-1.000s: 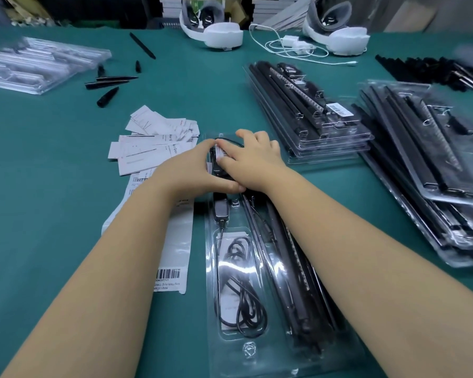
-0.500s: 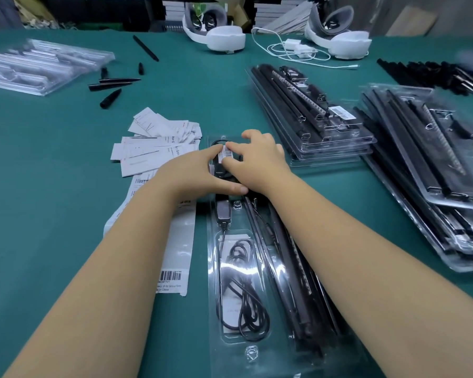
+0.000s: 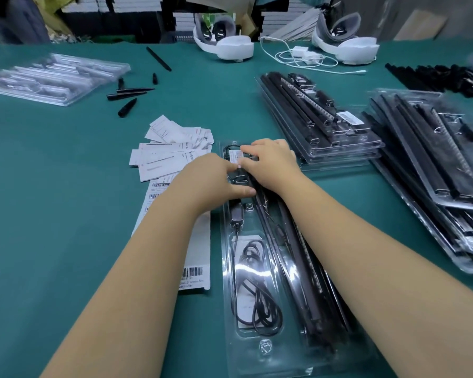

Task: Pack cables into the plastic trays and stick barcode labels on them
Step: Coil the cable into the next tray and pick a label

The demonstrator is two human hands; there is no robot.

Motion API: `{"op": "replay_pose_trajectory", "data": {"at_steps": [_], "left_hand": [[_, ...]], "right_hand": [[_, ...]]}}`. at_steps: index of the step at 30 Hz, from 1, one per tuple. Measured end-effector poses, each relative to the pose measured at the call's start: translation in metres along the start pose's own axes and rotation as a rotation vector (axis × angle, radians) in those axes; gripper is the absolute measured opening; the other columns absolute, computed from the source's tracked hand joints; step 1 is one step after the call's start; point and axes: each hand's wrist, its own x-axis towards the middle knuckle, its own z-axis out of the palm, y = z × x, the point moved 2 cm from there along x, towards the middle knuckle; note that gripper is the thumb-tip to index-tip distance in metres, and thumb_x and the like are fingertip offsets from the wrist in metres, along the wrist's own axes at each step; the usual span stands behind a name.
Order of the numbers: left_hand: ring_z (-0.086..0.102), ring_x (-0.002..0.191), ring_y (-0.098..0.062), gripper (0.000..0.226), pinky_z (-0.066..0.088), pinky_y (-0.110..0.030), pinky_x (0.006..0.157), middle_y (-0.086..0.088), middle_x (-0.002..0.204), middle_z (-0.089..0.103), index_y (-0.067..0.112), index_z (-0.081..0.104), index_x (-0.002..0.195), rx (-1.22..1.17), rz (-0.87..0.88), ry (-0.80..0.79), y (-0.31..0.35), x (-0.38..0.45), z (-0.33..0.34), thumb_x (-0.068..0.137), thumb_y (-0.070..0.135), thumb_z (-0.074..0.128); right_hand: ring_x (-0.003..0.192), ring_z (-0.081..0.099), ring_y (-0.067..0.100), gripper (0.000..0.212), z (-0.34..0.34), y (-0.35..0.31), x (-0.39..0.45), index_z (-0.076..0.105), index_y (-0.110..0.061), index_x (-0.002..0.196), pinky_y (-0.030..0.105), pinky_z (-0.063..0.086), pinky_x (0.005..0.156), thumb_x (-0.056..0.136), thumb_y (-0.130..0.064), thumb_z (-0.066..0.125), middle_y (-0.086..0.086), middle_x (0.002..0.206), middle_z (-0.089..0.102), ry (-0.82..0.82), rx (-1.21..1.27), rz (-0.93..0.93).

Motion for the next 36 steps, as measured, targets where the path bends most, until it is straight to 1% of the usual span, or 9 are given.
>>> {"op": "replay_pose_trajectory", "data": {"at_steps": [4,8,12,15,20,23,28,32,36], "left_hand": [[0.057,0.106,-0.019,0.063,0.046,-0.030,0.083,-0.002,0.114,0.065,0.029,0.058,0.131,-0.047,-0.035,-0.005,-0.003,0.002,-0.001,0.076,0.058,0.069],[0.048,0.089,-0.015,0.056,0.036,-0.029,0.064,0.008,0.089,0.053,0.025,0.057,0.115,-0.156,-0.130,0.065,-0.005,0.000,-0.002,0.071,0.055,0.074],[0.046,0.066,-0.016,0.053,0.032,-0.030,0.052,0.004,0.067,0.046,0.017,0.046,0.075,-0.040,-0.271,0.005,-0.009,0.001,0.001,0.071,0.065,0.068],[0.040,0.052,-0.018,0.063,0.025,-0.029,0.049,0.000,0.055,0.039,0.016,0.033,0.057,0.027,-0.325,-0.037,-0.011,0.002,-0.001,0.074,0.070,0.062],[0.046,0.056,-0.018,0.059,0.028,-0.027,0.051,-0.001,0.060,0.048,0.013,0.041,0.061,0.031,-0.379,-0.053,-0.008,-0.002,-0.004,0.080,0.067,0.057],[0.047,0.058,-0.017,0.055,0.030,-0.027,0.052,-0.001,0.063,0.050,0.013,0.044,0.063,0.059,-0.385,-0.088,-0.004,-0.005,-0.009,0.084,0.062,0.055],[0.046,0.066,-0.014,0.049,0.033,-0.027,0.057,0.004,0.072,0.047,0.020,0.043,0.066,0.209,-0.353,-0.164,0.003,-0.013,-0.010,0.089,0.063,0.044],[0.049,0.083,-0.020,0.048,0.037,-0.030,0.070,0.007,0.073,0.040,0.023,0.040,0.067,0.151,-0.381,-0.222,0.000,-0.015,-0.012,0.088,0.066,0.043],[0.047,0.064,-0.011,0.053,0.031,-0.026,0.054,0.003,0.070,0.050,0.017,0.052,0.067,-0.114,-0.369,-0.197,-0.002,-0.013,-0.015,0.080,0.068,0.052]], "right_hand": [[0.134,0.023,0.025,0.044,-0.002,0.002,0.001,0.050,-0.037,0.133,0.039,0.021,0.104,0.090,-0.045,0.049,-0.007,0.145,0.041,-0.051,0.015,-0.004],[0.132,0.028,0.024,0.048,-0.008,0.001,-0.004,0.056,-0.035,0.128,0.037,0.024,0.103,0.080,-0.040,0.061,-0.005,0.137,0.050,-0.011,0.164,0.009],[0.129,0.039,0.020,0.039,-0.026,-0.006,-0.018,0.060,-0.023,0.125,0.038,0.031,0.109,0.086,-0.026,0.058,-0.001,0.131,0.055,0.082,0.564,0.048],[0.125,0.043,0.021,0.035,-0.047,-0.005,-0.047,0.062,-0.022,0.121,0.034,0.032,0.107,0.088,-0.029,0.055,-0.002,0.127,0.057,0.103,0.364,0.019],[0.095,0.052,0.014,0.041,-0.068,0.018,-0.117,0.052,-0.034,0.124,0.029,0.037,0.072,0.084,-0.047,0.050,-0.011,0.118,0.047,0.064,0.002,0.131],[0.085,0.054,0.015,0.047,-0.064,0.029,-0.135,0.045,-0.030,0.132,0.030,0.038,0.067,0.088,-0.044,0.048,-0.012,0.103,0.058,0.043,-0.018,0.222],[0.081,0.059,0.001,0.057,-0.055,0.036,-0.134,0.039,-0.037,0.137,0.022,0.044,0.072,0.083,-0.043,0.059,-0.017,0.086,0.063,-0.046,0.437,0.250],[0.085,0.063,0.012,0.064,-0.051,0.040,-0.130,0.041,-0.015,0.140,0.024,0.052,0.072,0.082,-0.016,0.069,-0.002,0.102,0.061,-0.127,0.917,0.403],[0.055,0.058,0.012,0.010,-0.053,0.032,-0.130,0.064,-0.002,0.093,0.022,0.049,0.048,0.086,-0.009,0.060,0.007,0.076,0.065,-0.277,1.258,0.435]]}}
